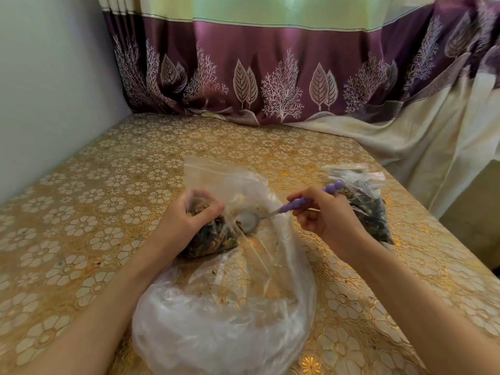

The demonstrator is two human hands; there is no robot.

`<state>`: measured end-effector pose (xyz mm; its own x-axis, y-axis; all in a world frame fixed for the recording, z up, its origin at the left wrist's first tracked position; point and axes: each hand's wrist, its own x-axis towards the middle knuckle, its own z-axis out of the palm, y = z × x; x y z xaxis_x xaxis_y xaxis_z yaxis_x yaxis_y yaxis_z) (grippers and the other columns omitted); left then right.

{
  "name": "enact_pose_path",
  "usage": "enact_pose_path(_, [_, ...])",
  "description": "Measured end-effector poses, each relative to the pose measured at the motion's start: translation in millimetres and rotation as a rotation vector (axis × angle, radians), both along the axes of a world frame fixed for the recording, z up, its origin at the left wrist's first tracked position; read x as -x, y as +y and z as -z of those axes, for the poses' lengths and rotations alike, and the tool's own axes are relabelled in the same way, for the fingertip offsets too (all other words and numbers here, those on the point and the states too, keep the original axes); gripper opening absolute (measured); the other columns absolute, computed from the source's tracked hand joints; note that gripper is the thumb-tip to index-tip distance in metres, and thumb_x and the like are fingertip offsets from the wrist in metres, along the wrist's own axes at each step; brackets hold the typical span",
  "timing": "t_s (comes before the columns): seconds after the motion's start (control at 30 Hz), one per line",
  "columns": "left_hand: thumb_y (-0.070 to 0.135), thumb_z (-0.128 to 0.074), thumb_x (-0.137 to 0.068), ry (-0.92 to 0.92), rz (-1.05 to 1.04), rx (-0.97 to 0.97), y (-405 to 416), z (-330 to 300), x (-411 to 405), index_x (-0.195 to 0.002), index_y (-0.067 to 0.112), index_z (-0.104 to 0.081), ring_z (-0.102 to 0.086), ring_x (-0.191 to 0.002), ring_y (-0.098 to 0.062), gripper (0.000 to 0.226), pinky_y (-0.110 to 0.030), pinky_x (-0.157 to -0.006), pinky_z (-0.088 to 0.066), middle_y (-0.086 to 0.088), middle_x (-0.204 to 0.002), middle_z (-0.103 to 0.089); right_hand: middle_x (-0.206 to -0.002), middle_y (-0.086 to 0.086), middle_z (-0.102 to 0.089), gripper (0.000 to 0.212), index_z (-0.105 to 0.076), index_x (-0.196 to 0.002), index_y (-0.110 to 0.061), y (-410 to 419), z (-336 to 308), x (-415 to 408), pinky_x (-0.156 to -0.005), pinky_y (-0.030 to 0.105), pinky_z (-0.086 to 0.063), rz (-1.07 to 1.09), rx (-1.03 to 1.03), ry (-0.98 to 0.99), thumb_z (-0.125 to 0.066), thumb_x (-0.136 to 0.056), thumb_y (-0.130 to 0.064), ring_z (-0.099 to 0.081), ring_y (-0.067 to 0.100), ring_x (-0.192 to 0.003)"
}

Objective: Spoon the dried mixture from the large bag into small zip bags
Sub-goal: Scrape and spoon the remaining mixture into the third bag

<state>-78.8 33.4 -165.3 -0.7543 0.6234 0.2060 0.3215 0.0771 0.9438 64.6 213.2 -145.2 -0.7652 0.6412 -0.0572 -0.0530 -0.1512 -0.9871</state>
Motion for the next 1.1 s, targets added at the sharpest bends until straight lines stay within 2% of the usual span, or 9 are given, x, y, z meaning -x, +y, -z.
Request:
enact_pose_path(0.1, [0.041, -0.064, -0.067, -0.003, 0.003, -0.004, 0.1, -0.3, -0.3, -0.093, 0.019, -0.059, -0.057, -0.083, 0.001, 0.035, -0.001, -0.052, -0.040, 0.005, -0.096, -0.063, -0.075, 0.019, -0.070, 0.018, -0.063, -0.083, 0.005, -3.1, 6.7, 0.9, -0.044, 0.019, -0.038, -0.027, 0.132, 0.012, -0.048, -0.088, -0.005, -0.048, 0.012, -0.049])
enact_pose_path(0.27, [0.040, -0.064, -0.067, -0.011, 0.019, -0.011, -0.3, -1.3, -1.5, -0.093, 0.019, -0.059, -0.060, -0.070, 0.009, 0.034, -0.004, -0.052, -0.042, 0.005, -0.091, -0.063, -0.073, 0.017, -0.070, 0.019, -0.062, -0.084, 0.005, 0.7, 9.5, -0.6, -0.040, 0.017, -0.036, 0.015, 0.233, 0.008, -0.047, -0.088, -0.006, -0.047, 0.012, -0.047])
enact_pose_path(0.37, [0.042, -0.064, -0.067, -0.015, 0.007, 0.008, -1.0, 0.5, 0.4, -0.094, 0.020, -0.059, -0.059, -0.080, 0.001, 0.036, -0.005, -0.053, -0.043, 0.005, -0.095, -0.064, -0.067, 0.014, -0.067, 0.020, -0.062, -0.083, 0.004, 8.3, 3.0, -6.3, -0.036, 0.016, -0.035, 0.066, 0.212, 0.048, -0.046, -0.088, -0.006, -0.046, 0.010, -0.046])
enact_pose_path(0.43, [0.042, -0.065, -0.069, -0.001, 0.000, 0.018, -1.1, 0.5, 0.7, -0.096, 0.020, -0.059, -0.057, -0.084, 0.002, 0.035, -0.004, -0.055, -0.042, 0.007, -0.096, -0.064, -0.067, 0.013, -0.066, 0.020, -0.063, -0.081, 0.002, 11.8, -5.4, -8.1, -0.037, 0.016, -0.036, 0.084, 0.171, 0.088, -0.047, -0.088, -0.008, -0.047, 0.009, -0.046])
enact_pose_path(0.5, [0.044, -0.065, -0.066, -0.003, 0.002, 0.023, -1.3, -0.4, 0.0, -0.095, 0.022, -0.059, -0.057, -0.086, 0.002, 0.037, -0.012, -0.061, -0.044, 0.009, -0.097, -0.063, -0.067, 0.011, -0.067, 0.020, -0.063, -0.079, 0.001, 13.2, -17.0, -7.5, -0.037, 0.016, -0.037, 0.096, 0.135, 0.131, -0.047, -0.088, -0.008, -0.047, 0.008, -0.046])
enact_pose_path(0.57, [0.046, -0.066, -0.060, -0.032, 0.017, 0.019, -1.7, -1.8, -1.5, -0.095, 0.024, -0.058, -0.060, -0.087, -0.007, 0.042, -0.020, -0.064, -0.046, 0.006, -0.097, -0.065, -0.067, 0.011, -0.069, 0.021, -0.062, -0.078, 0.000, 13.1, -29.4, -5.1, -0.038, 0.016, -0.038, 0.100, 0.099, 0.166, -0.046, -0.088, -0.010, -0.047, 0.008, -0.045])
enact_pose_path(0.7, [0.045, -0.068, -0.057, -0.055, 0.040, 0.023, -2.1, -3.2, -1.6, -0.098, 0.024, -0.058, -0.062, -0.084, -0.008, 0.048, -0.016, -0.060, -0.048, 0.006, -0.098, -0.065, -0.066, 0.011, -0.070, 0.022, -0.061, -0.074, -0.003, 10.9, -47.1, -0.1, -0.038, 0.016, -0.035, 0.114, -0.001, 0.155, -0.046, -0.088, -0.010, -0.046, 0.008, -0.043])
enact_pose_path(0.83, [0.043, -0.069, -0.058, -0.088, 0.064, 0.029, -3.1, -2.6, -0.2, -0.100, 0.022, -0.057, -0.062, -0.092, -0.016, 0.048, -0.032, -0.076, -0.053, 0.000, -0.103, -0.064, -0.068, 0.012, -0.070, 0.022, -0.060, -0.075, -0.002, 11.3, -45.9, -5.0, -0.035, 0.015, -0.032, 0.124, 0.021, 0.082, -0.044, -0.087, -0.010, -0.043, 0.008, -0.043])
enact_pose_path(1.1, [0.049, -0.070, -0.055, -0.083, 0.094, 0.039, -2.7, -0.4, 2.0, -0.097, 0.028, -0.056, -0.063, -0.086, -0.013, 0.049, -0.016, -0.059, -0.049, 0.004, -0.098, -0.065, -0.068, 0.012, -0.067, 0.022, -0.059, -0.077, 0.000, 17.2, -49.9, -15.1, -0.033, 0.015, -0.031, 0.145, 0.106, 0.197, -0.042, -0.088, -0.010, -0.043, 0.008, -0.043])
